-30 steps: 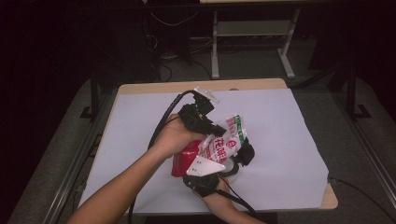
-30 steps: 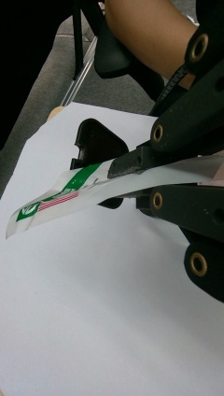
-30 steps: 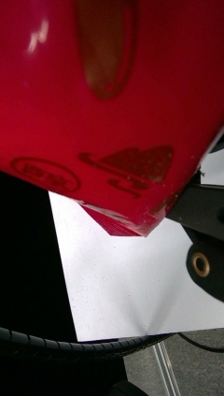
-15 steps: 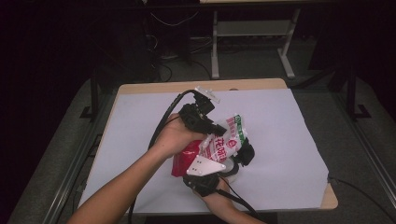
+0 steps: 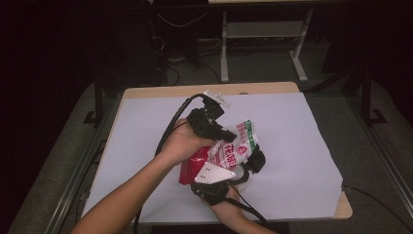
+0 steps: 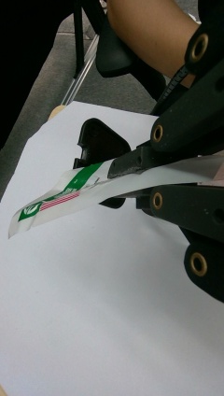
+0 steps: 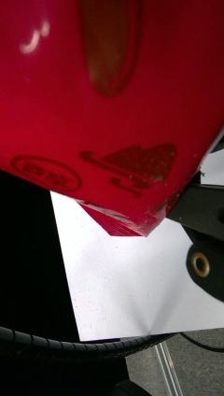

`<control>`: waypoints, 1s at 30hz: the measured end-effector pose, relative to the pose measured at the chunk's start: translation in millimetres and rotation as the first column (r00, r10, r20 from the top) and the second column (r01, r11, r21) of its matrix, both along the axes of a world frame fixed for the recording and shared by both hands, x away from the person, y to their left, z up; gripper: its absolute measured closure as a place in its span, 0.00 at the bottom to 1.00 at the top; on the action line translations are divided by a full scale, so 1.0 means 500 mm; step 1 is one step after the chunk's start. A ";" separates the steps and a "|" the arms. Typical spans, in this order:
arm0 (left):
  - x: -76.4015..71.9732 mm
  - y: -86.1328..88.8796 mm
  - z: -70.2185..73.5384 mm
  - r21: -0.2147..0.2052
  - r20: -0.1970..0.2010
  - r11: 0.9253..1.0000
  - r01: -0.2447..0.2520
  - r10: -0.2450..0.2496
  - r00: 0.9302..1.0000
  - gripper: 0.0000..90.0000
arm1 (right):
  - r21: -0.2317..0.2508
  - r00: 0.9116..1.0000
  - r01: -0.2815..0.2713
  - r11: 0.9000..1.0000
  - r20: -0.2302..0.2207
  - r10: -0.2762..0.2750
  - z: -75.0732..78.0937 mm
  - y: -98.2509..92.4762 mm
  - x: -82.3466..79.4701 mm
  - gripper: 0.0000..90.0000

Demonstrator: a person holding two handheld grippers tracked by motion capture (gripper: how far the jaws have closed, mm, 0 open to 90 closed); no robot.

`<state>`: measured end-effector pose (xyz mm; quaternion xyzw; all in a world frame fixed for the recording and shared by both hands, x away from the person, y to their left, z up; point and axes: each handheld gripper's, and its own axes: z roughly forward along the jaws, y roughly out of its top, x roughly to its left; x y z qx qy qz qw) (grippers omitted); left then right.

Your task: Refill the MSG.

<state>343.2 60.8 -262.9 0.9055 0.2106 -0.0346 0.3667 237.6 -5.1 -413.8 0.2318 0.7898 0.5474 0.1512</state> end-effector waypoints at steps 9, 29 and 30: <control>-0.001 -0.003 0.000 -0.004 -0.001 1.000 -0.005 0.005 1.000 1.00 | 0.004 1.000 -0.001 1.000 -0.002 0.001 0.001 0.000 0.001 1.00; -0.001 0.000 -0.001 -0.010 -0.001 1.000 -0.006 0.006 1.000 1.00 | -0.003 1.000 -0.008 1.000 0.007 0.008 0.000 0.000 0.002 1.00; -0.001 0.000 -0.001 -0.010 -0.002 1.000 -0.006 0.006 1.000 1.00 | -0.001 1.000 -0.009 1.000 0.006 0.009 0.000 0.000 0.001 1.00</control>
